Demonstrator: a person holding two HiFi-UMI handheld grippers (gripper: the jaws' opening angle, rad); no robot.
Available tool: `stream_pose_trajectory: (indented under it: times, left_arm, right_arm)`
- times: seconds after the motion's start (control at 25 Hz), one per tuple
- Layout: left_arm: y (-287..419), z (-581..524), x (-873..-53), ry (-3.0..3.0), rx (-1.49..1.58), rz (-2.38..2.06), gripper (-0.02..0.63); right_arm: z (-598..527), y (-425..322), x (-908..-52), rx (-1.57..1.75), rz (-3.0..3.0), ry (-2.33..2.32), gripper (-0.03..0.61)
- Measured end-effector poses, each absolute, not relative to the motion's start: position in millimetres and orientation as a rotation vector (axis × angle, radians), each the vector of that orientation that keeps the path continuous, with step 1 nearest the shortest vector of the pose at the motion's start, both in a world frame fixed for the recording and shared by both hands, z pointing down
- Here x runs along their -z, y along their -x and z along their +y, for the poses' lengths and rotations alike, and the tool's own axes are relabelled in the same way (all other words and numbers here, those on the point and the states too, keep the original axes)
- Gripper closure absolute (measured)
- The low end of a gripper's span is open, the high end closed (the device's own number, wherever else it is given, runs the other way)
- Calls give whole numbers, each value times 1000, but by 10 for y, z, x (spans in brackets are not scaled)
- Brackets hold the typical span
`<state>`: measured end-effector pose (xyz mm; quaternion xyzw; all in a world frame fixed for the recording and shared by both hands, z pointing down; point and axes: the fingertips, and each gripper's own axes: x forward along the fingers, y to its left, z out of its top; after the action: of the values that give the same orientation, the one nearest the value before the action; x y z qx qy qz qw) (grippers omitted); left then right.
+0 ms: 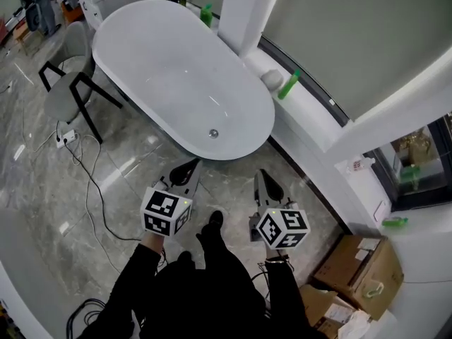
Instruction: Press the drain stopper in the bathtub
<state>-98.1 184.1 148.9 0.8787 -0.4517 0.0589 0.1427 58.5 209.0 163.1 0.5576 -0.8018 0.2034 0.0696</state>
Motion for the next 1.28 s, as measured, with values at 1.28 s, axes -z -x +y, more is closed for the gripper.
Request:
stream_pose_trajectory:
  times: [1.28]
  left_arm:
    - [378, -706, -2570, -2445, -463, -1073, 606]
  right_arm:
    - [-90, -780, -2431, -845, -2239, -1662, 580]
